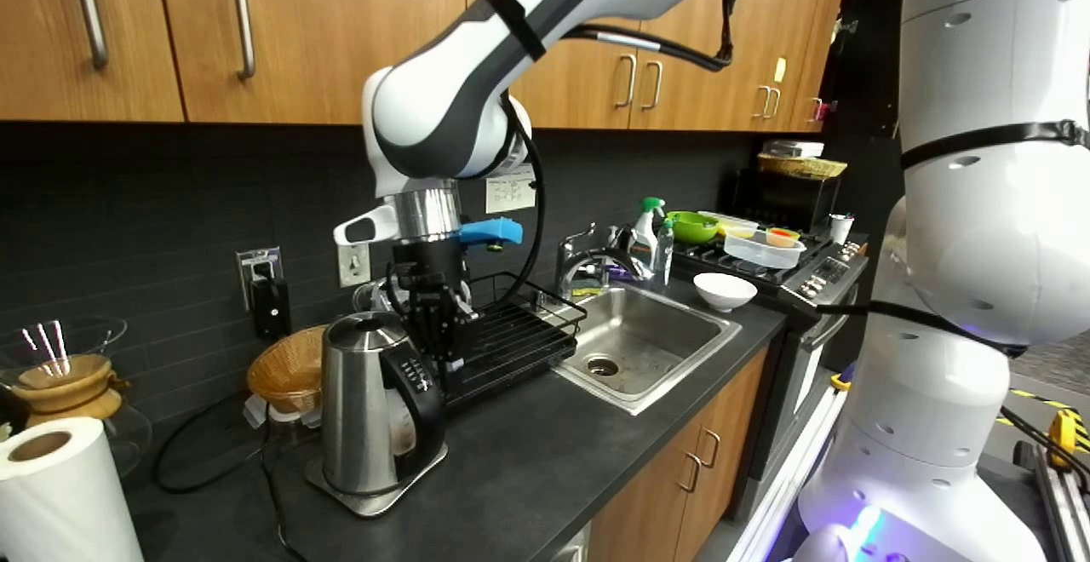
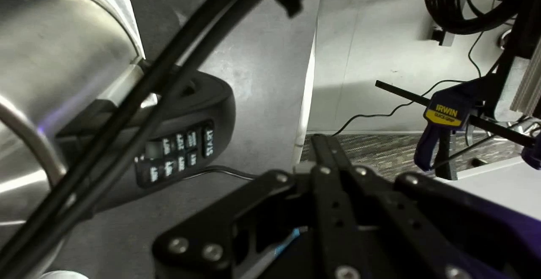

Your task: Flip the switch on the electric kettle

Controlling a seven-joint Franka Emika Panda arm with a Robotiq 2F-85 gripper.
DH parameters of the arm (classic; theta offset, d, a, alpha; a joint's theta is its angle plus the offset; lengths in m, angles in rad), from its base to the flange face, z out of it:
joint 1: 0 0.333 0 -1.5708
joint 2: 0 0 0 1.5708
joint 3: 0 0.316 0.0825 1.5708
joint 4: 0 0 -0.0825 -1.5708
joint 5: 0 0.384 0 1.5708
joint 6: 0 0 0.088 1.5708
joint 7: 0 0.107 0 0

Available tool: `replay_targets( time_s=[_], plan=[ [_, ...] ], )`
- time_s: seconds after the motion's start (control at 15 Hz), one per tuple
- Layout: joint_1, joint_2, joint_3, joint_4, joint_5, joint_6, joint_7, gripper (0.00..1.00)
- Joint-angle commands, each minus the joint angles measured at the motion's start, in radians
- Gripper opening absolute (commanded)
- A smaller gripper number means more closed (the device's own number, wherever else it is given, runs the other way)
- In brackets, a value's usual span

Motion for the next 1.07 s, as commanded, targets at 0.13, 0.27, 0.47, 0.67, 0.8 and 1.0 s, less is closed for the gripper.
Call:
replay_targets(
  time_s=[0.13, 0.27, 0.47, 0.67, 0.8, 1.0],
  plan=[
    [-0.001, 0.036, 0.011, 0.075, -0.016, -0.038, 0.005, 0.0],
    [-0.003, 0.049, 0.009, 0.092, -0.013, -0.044, 0.011, 0.0],
    [-0.008, 0.067, 0.008, 0.104, -0.011, -0.049, 0.016, 0.0],
    [-0.012, 0.09, 0.007, 0.109, -0.014, -0.049, 0.02, 0.0],
    [-0.015, 0.101, 0.006, 0.109, -0.014, -0.049, 0.024, 0.0],
    [-0.018, 0.116, 0.007, 0.114, -0.016, -0.054, 0.026, 0.0]
  ],
)
